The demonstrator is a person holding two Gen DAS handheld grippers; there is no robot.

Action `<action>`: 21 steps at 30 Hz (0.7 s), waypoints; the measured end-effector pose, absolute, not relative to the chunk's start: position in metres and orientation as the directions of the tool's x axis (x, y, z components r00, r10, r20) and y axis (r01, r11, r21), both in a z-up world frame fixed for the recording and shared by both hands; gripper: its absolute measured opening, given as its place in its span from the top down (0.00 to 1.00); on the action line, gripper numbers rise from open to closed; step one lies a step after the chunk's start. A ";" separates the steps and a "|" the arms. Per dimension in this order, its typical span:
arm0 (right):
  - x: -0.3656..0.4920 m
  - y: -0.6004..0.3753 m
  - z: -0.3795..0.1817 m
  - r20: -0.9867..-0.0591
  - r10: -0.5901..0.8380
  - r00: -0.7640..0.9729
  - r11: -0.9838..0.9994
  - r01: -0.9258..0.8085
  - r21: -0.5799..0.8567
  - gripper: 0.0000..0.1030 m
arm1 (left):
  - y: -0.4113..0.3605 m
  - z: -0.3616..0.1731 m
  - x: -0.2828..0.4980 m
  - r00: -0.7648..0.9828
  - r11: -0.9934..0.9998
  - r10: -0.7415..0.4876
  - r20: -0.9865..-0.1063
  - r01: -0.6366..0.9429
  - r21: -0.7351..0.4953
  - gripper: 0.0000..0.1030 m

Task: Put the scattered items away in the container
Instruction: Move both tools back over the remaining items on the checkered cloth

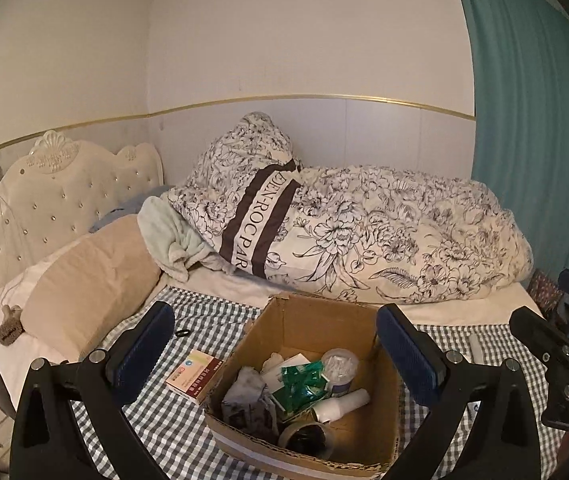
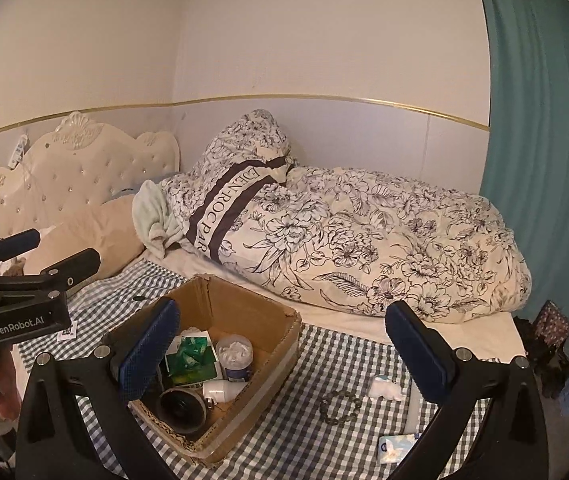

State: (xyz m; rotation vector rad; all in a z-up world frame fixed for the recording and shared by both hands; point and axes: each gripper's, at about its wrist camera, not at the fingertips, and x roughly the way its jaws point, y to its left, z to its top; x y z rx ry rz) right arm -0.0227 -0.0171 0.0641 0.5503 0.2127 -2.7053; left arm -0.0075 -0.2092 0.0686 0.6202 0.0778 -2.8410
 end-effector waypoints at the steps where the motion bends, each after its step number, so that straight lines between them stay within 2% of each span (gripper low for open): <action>1: -0.021 -0.015 0.065 -0.401 -0.323 -0.857 -0.921 0.383 -0.076 0.00 | -0.209 0.070 -0.007 -0.885 -0.972 -0.211 -0.415 0.236 -0.009 0.00; 21: -0.019 0.056 0.070 -0.394 -0.216 -0.894 -0.960 0.269 -0.083 0.00 | -0.149 0.076 -0.023 -0.908 -0.989 -0.121 -0.401 0.145 -0.029 0.00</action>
